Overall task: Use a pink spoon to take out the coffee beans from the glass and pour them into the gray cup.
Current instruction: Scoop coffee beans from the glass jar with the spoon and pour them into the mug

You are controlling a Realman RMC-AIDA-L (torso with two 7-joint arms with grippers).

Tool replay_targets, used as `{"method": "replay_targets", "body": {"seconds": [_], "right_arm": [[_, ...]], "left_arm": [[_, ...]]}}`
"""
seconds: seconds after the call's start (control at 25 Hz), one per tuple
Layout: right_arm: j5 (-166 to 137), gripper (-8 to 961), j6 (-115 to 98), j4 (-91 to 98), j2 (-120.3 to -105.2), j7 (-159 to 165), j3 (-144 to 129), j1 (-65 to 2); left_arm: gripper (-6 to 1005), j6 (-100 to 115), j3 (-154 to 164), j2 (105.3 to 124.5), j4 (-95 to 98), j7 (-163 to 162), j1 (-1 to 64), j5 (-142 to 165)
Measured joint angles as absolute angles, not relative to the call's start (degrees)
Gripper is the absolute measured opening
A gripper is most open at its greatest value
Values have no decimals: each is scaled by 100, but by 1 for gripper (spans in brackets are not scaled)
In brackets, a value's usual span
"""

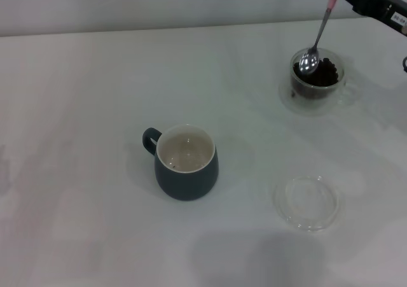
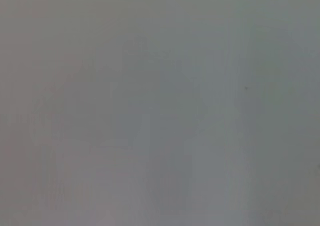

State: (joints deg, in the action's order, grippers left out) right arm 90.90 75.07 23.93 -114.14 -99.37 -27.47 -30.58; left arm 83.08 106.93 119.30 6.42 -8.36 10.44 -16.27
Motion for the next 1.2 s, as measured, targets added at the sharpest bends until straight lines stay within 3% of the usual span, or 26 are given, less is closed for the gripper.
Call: {"method": "replay_targets", "body": {"seconds": [1.2], "right_arm": [[9185,145,5945,2033,-11534,-11723,-2768,-3232]], "left_arm": [[375,8312,10925,11926,647,-822,1167,-1617]]}}
